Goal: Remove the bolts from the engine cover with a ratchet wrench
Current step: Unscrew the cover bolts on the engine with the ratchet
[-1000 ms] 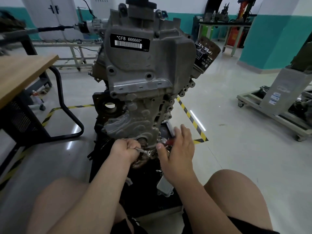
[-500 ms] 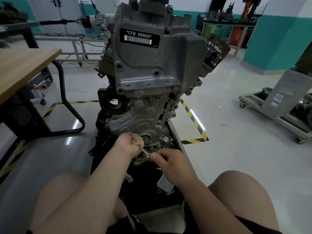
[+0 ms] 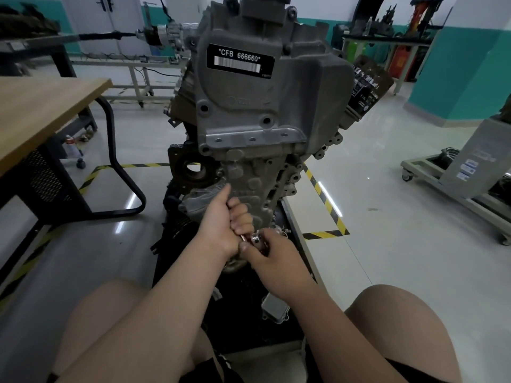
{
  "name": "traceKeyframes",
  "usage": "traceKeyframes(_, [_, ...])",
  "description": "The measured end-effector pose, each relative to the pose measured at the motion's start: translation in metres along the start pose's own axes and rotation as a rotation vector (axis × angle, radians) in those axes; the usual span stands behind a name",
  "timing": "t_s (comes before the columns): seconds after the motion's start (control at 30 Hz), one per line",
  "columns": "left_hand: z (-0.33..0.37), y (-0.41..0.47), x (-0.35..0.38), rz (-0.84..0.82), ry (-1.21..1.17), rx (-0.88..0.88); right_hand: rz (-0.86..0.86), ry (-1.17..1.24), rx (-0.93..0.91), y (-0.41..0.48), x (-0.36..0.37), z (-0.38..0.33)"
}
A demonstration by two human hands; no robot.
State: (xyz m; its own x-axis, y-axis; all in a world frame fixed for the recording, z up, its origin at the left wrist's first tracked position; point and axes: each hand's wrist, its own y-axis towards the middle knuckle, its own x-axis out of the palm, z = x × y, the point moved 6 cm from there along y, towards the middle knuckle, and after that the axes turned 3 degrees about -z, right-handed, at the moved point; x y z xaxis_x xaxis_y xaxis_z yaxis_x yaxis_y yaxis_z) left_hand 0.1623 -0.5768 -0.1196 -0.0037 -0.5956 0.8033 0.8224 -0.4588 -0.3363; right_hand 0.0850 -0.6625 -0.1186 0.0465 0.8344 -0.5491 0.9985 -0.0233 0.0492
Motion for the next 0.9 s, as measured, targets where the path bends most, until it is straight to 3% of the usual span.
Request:
traceKeyframes(0.1, [0.019,-0.002,-0.015,0.095,-0.025,0.074,-0.095,-0.113,-0.093,0.009,0.009,-0.024])
traceKeyframes(0.23, [0.093,-0.015,-0.072,0.428,-0.106,0.324,-0.11,-0.283,-0.15,0.007,0.017,-0.048])
traceKeyframes(0.3, [0.135,-0.037,-0.088,0.519,0.014,0.422,-0.077,-0.245,-0.137,0.004,0.009,-0.051])
traceKeyframes(0.47, [0.095,-0.062,-0.039,0.258,0.471,0.228,0.043,-0.217,-0.129,0.03,0.018,-0.097])
traceKeyframes(0.6, [0.127,-0.094,-0.026,0.321,0.716,0.337,0.031,-0.215,-0.232,0.049,0.054,-0.156])
traceKeyframes(0.7, [0.187,-0.121,-0.039,0.39,0.841,0.402,-0.061,-0.212,-0.338,0.058,0.087,-0.205])
traceKeyframes(0.77, [0.232,-0.139,-0.049,0.466,0.99,0.471,-0.174,-0.085,-0.329,0.065,0.113,-0.234])
traceKeyframes(0.9, [0.313,-0.19,-0.099,0.719,1.252,0.433,-0.486,0.3,-0.021,0.08,0.178,-0.261])
